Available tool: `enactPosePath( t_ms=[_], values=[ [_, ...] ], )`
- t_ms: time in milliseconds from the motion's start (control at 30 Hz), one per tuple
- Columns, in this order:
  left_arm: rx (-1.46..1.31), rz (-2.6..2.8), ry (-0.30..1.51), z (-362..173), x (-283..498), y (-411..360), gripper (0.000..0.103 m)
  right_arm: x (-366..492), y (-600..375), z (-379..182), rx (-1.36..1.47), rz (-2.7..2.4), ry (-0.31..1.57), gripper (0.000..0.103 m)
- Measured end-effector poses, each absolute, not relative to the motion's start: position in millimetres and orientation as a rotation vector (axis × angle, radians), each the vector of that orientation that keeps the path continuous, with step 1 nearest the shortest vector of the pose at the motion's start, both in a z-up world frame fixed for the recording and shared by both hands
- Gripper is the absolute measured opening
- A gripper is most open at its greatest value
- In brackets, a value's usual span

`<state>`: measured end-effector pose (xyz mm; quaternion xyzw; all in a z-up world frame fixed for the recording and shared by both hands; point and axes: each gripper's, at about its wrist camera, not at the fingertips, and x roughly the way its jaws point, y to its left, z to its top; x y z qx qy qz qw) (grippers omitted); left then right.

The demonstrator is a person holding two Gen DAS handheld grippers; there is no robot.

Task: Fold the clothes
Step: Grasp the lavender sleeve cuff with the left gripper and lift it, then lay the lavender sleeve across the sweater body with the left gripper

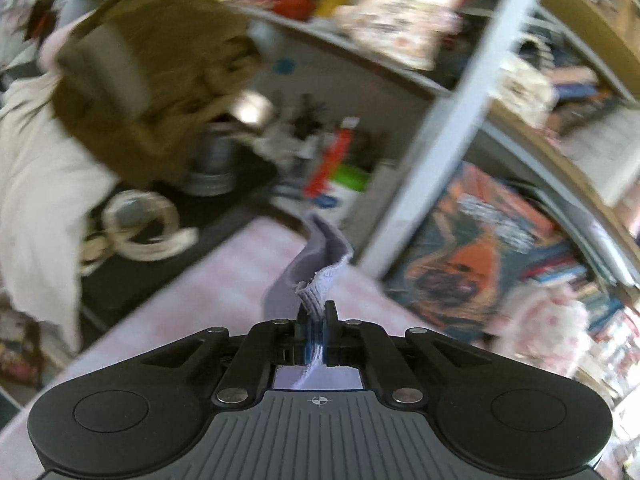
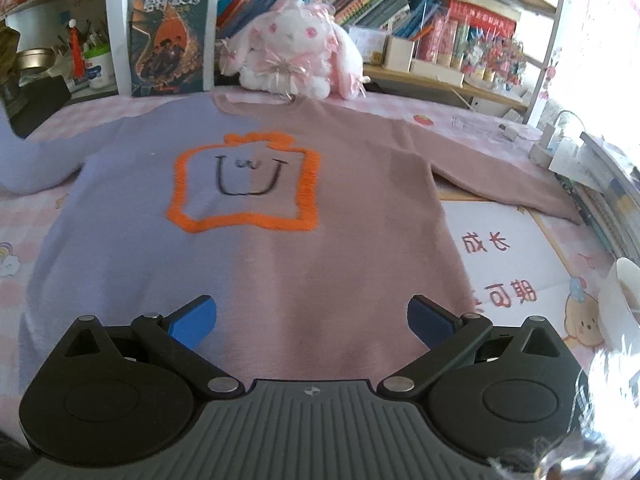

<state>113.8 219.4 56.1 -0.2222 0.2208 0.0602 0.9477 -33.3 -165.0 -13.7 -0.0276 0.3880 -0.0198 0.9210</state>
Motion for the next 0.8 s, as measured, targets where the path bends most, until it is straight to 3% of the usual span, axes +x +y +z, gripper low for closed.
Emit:
enactPosePath(
  t_ms=[467, 800],
  values=[
    [-0.318, -0.044, 0.424, 83.3, 156.8, 19.8, 0.003, -7.8, -258.4, -28.0, -0.047, 0.147, 0.824, 0.103],
    [-0.265, -0.097, 0.517, 49.4, 182.0, -75.4, 0.003, -4.5, -293.4, -34.4, -0.049, 0.198, 0.84, 0.103]
  ],
)
